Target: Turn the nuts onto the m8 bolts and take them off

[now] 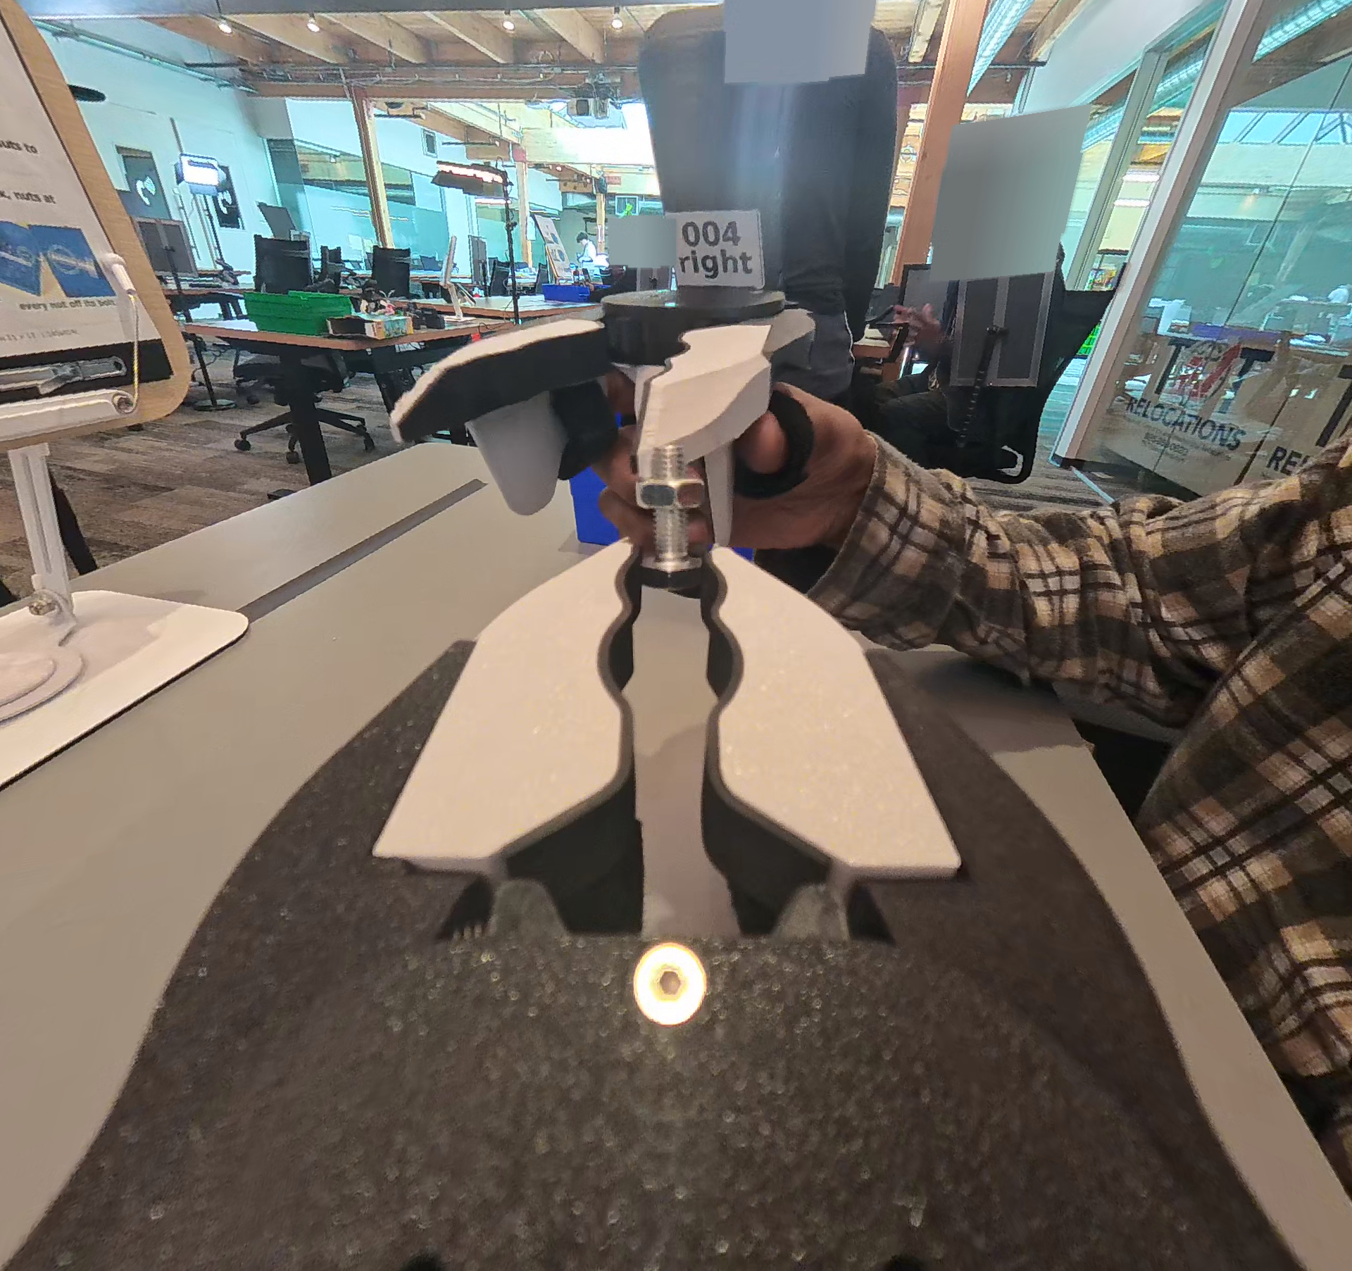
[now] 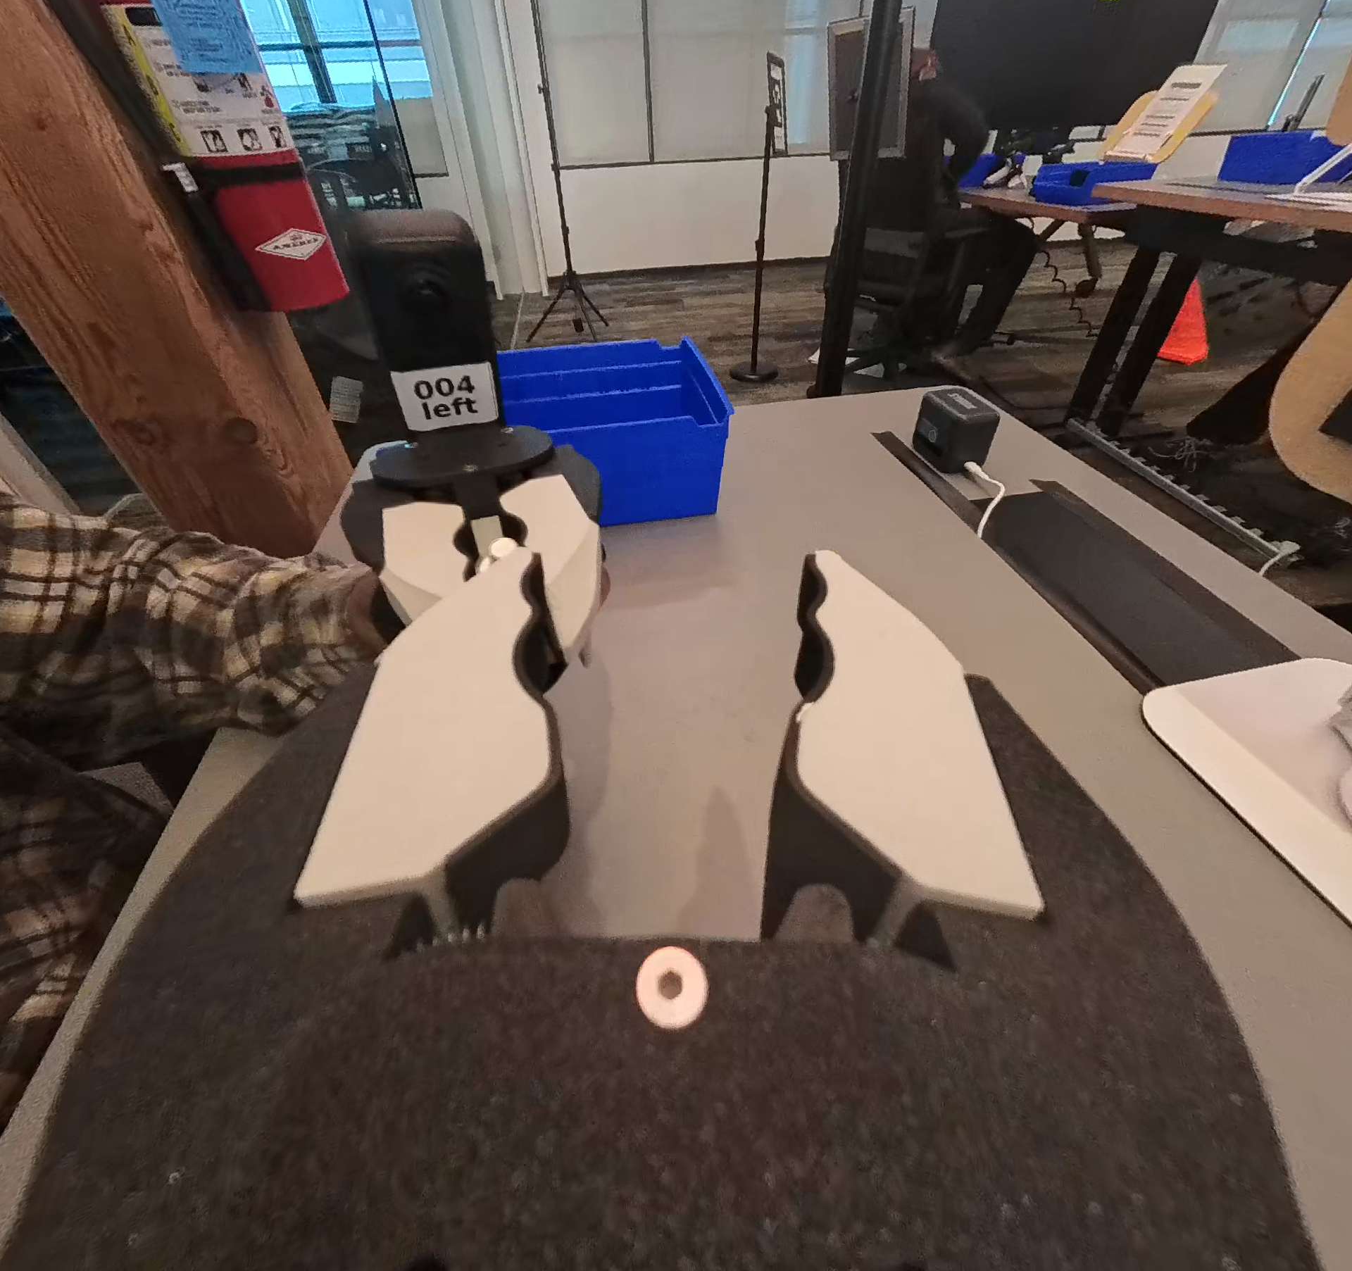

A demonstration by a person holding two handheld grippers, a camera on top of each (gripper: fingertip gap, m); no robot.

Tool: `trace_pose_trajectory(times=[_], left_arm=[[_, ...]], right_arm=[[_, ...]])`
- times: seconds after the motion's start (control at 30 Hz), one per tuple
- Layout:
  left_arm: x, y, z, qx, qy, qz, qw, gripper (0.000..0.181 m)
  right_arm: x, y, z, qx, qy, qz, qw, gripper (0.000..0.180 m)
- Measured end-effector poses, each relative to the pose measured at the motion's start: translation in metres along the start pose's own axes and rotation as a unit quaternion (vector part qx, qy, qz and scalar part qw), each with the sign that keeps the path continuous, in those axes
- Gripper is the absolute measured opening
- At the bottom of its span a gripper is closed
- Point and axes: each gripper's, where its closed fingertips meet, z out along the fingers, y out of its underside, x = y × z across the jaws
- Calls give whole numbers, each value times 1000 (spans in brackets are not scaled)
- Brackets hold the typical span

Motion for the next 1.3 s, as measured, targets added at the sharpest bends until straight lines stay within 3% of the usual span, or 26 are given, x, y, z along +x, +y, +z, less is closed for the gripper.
trace_pose_trajectory(times=[0.3, 0.9, 1.03, 1.1, 1.2, 1.3], left_arm=[[0, 0, 1, -1, -1, 2, 1000, 14], [6, -9, -2, 32, 18, -9, 999, 14], [12, -10, 0, 33, 29, 1, 999, 14], [13, -10, 0, 32, 30, 0, 999, 14], [13, -7, 2, 29, 34, -5, 999, 14], [13, -6, 2, 27, 31, -3, 999, 14]], right_arm=[[2, -4, -3, 4, 13, -15, 1000, 72], [-27, -12, 3, 35, -84, -1, 996, 77], [-5, -5, -4, 22, -36, -2, 999, 75], [-7, -11, -9, 41, -50, 13, 998, 75], [-27, -11, 0, 27, -83, -8, 996, 80], [-18, -2, 3, -5, -50, -22, 998, 90]])
